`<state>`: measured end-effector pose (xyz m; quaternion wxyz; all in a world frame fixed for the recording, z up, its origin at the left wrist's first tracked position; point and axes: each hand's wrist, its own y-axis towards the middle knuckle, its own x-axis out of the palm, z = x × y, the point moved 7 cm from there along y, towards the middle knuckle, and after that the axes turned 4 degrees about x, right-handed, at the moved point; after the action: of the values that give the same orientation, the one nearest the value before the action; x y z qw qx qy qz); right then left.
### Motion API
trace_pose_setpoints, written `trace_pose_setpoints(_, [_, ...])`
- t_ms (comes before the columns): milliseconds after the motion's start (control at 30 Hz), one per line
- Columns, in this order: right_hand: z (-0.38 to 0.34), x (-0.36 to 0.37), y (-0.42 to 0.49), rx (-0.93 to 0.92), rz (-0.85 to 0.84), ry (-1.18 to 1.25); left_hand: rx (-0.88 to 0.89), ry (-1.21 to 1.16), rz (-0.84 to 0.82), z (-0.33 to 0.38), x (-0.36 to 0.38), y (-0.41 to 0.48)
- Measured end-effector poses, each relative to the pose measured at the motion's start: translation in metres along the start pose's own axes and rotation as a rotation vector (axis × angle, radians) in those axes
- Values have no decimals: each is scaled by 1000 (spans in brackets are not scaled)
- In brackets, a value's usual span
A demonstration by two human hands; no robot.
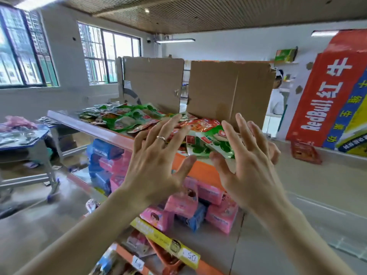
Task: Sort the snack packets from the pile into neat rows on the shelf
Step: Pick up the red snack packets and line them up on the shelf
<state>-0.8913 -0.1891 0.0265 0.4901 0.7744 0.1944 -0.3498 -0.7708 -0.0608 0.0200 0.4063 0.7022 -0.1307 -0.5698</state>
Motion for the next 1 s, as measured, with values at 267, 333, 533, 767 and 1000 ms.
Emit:
trace_pose_setpoints(267, [-84,79,43,-4,-81,8,-59,35,-31,-120,-2,-21])
trace_pose_setpoints(333, [-105,96,58,3,-89,4,-67,43,-30,-153,-3,-21])
trace_pose_setpoints(533, [-153,144,90,16,-105,-5,-53,31,-45,-228,5,-16])
trace_pose_setpoints(767, [-158,174,128,198,-72,61,-4,-14,-48,-265,28,4])
trace_pose_setpoints(1000, [-136,226,174,514,-423,50,-20,-68,-3,-272,38,11])
